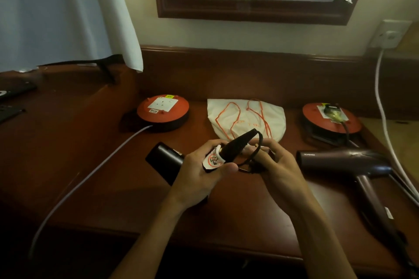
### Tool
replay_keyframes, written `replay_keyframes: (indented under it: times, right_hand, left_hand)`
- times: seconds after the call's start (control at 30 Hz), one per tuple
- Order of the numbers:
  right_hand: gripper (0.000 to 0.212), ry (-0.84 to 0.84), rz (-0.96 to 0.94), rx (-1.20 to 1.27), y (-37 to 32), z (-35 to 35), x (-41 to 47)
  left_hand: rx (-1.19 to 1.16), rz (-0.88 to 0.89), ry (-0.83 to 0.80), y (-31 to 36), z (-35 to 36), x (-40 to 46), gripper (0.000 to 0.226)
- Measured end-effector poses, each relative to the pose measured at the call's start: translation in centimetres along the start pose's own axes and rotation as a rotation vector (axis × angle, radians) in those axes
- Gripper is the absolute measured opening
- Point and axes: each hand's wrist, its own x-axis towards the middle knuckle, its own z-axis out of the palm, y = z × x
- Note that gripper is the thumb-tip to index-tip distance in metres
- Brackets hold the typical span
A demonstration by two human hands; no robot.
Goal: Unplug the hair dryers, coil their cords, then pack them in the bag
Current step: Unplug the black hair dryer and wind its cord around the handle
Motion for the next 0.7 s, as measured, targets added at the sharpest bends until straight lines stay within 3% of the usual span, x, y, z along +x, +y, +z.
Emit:
replay_keyframes:
  times: [0.07,0.17,0.27,0.4,0.53,0.63,0.7]
  right_hand:
    - [0.023,0.027,-0.013,-0.033,0.4,-0.3,-0.3]
    - [0.041,0.051,0.017,0.081,0.7,-0.4,-0.2]
    - [0.052,0.113,0.144,0.159,1.5,0.2,0.2]
    - [0.055,-0.037,0.320,0.085,2.6,1.1,0.2]
    - [0.046,-0.011,0.200,0.263,2.2,1.4,1.2]
    - [0.058,0.065,0.116,0.455,1.4,1.4,2.0]
    - [0.057,0.110,0.058,0.379,0.8,1.2,1.9]
  left_hand:
    - [-0.017,-0.007,-0.010,-0.1,0.0,0.2,0.042]
    - [-0.047,-0.022,-0.046,-0.2,0.1,0.3,0.039]
    - [-0.103,-0.021,-0.012,-0.2,-0.5,0.6,0.037]
    - [-0.171,-0.058,0.037,-0.7,-1.9,0.8,0.034]
    - [-0.191,-0.075,0.064,-0.6,-2.1,0.9,0.033]
    - [-0.132,-0.046,0.057,-0.3,-0.9,1.2,0.029]
    - [-0.105,-0.050,0.051,-0.4,-0.4,1.5,0.029]
